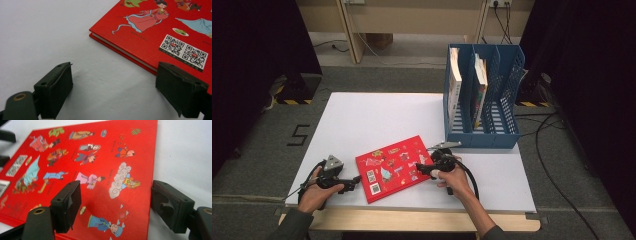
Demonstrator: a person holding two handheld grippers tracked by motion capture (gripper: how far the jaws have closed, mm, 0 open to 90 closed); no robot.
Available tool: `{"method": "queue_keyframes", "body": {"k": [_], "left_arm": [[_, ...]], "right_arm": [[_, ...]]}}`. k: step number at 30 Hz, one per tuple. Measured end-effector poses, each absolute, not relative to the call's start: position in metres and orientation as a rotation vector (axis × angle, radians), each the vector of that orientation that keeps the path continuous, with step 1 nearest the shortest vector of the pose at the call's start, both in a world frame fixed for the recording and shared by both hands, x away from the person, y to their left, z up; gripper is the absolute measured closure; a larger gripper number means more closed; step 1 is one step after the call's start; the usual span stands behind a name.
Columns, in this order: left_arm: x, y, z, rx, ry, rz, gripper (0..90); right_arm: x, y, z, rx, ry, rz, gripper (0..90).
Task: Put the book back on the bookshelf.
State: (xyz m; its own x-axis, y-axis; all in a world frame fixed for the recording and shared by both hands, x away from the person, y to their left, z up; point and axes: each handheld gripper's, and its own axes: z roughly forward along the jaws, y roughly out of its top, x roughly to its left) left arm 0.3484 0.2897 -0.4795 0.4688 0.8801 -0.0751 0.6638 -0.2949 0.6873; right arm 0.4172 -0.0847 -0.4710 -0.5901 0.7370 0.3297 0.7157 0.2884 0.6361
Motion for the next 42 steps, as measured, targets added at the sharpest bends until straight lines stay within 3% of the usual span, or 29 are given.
{"method": "queue_keyframes", "body": {"k": [4,9,14,31,42], "left_arm": [[0.348,0.289,-0.480,2.050,1.286,0.424,13.0],[0.348,0.288,-0.480,2.048,1.293,0.425,12.6],[0.348,0.288,-0.480,2.049,1.297,0.432,12.5],[0.351,0.270,-0.483,2.017,1.306,0.460,9.3],[0.354,0.260,-0.483,2.026,1.291,0.454,9.0]], "right_arm": [[0.416,-0.084,-0.471,1.482,2.456,1.227,28.9],[0.421,-0.092,-0.469,1.702,2.372,1.282,38.9],[0.422,-0.098,-0.465,1.760,2.339,1.343,41.0],[0.430,-0.067,-0.330,1.400,2.405,1.452,48.3],[0.422,-0.019,-0.310,1.178,2.617,1.373,60.3]]}}
